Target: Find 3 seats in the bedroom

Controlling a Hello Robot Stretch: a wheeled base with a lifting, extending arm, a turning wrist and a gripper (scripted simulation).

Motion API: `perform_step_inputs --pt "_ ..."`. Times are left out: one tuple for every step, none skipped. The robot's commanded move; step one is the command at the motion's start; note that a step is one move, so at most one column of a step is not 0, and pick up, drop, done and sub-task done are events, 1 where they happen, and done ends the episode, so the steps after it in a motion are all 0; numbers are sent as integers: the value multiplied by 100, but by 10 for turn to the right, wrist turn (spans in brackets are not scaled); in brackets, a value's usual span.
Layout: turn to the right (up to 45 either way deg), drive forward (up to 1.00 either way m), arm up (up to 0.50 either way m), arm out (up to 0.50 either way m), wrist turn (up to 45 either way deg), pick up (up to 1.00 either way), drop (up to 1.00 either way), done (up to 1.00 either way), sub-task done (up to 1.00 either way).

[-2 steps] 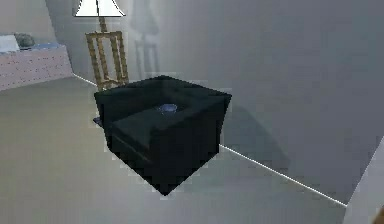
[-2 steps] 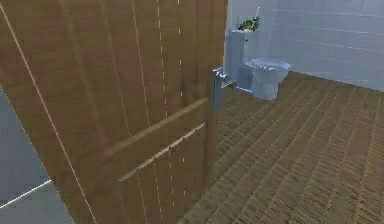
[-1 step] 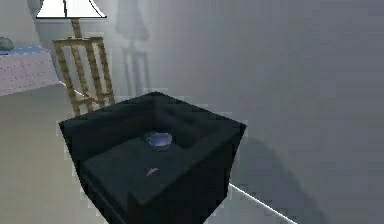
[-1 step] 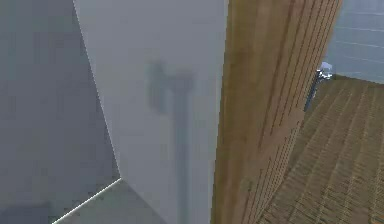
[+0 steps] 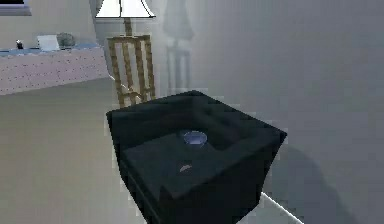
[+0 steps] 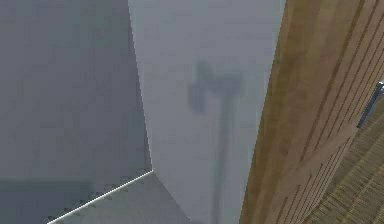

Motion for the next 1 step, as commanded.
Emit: perform_step_inputs --pt "0 0 0 0 0 0 0 0 100"
